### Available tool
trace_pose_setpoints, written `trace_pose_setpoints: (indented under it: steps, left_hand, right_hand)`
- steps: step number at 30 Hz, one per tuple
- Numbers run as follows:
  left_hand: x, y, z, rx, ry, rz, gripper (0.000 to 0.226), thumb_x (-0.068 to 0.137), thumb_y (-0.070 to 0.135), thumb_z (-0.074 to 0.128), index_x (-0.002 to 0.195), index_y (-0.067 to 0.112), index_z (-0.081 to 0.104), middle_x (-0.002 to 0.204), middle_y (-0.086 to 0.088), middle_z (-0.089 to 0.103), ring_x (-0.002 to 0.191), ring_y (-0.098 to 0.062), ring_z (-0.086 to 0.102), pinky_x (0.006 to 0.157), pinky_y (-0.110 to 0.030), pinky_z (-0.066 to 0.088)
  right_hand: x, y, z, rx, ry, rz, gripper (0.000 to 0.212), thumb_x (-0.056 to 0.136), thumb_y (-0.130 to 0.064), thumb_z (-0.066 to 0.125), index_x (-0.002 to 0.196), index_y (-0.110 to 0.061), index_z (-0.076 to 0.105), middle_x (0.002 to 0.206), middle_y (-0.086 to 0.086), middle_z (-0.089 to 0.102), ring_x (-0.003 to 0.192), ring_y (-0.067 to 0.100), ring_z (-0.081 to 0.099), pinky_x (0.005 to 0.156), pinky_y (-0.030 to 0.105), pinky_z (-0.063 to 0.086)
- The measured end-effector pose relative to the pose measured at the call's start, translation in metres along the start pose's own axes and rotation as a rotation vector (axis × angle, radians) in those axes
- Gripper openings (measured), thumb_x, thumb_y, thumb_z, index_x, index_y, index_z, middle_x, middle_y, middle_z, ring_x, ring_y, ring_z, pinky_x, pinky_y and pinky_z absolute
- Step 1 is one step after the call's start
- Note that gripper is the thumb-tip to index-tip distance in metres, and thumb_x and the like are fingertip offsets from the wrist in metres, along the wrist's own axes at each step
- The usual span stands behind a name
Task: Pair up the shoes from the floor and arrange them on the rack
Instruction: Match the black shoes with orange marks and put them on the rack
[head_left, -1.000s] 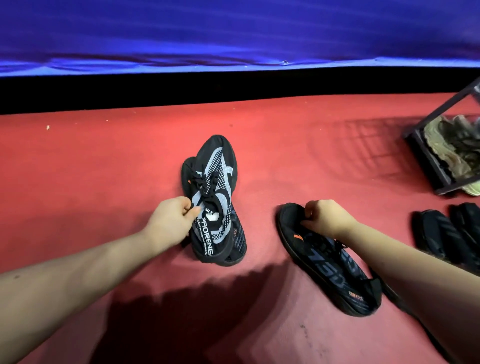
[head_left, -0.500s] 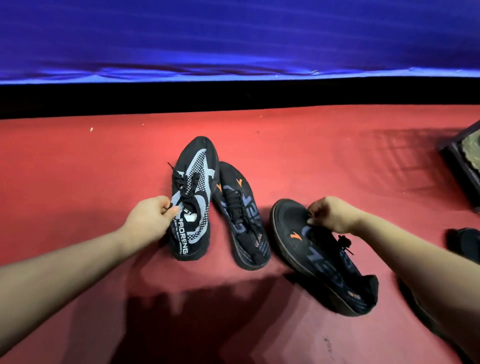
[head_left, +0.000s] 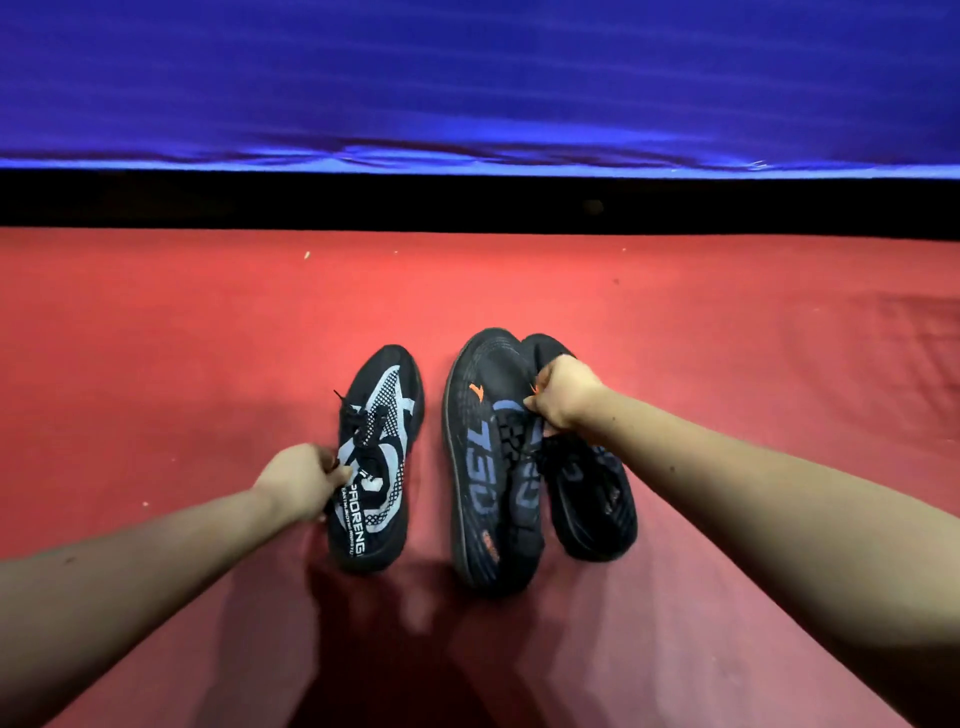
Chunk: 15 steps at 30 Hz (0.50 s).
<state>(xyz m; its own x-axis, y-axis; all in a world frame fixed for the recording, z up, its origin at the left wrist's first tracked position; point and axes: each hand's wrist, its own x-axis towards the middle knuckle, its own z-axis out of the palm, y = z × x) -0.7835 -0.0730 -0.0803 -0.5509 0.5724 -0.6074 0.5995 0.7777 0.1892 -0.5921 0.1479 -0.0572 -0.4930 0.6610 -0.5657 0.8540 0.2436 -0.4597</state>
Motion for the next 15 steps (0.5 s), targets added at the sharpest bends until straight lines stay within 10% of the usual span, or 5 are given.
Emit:
trace_pose_setpoints:
  steps: [8,15]
  left_hand:
    - [0.007,0.02,0.001,0.056,0.214,0.013,0.043,0.087,0.034,0.057,0.118,0.009,0.042,0.117,-0.012,0.051,0.108,-0.035,0.059,0.09,-0.042,0.049]
    - [0.014,0.026,-0.009,0.064,0.012,-0.062,0.025,0.092,0.024,0.054,0.099,0.002,0.065,0.099,-0.017,0.07,0.093,-0.032,0.068,0.068,-0.03,0.049]
  right_hand:
    - [-0.001,0.032,-0.009,-0.071,0.293,-0.083,0.019,0.084,-0.028,0.064,0.081,-0.009,0.061,0.091,0.015,0.07,0.089,0.032,0.064,0.07,0.027,0.042]
    - [-0.005,0.083,0.005,-0.077,0.064,0.135,0.037,0.086,-0.047,0.06,0.081,-0.01,0.056,0.08,0.009,0.059,0.077,0.029,0.059,0.065,0.027,0.04]
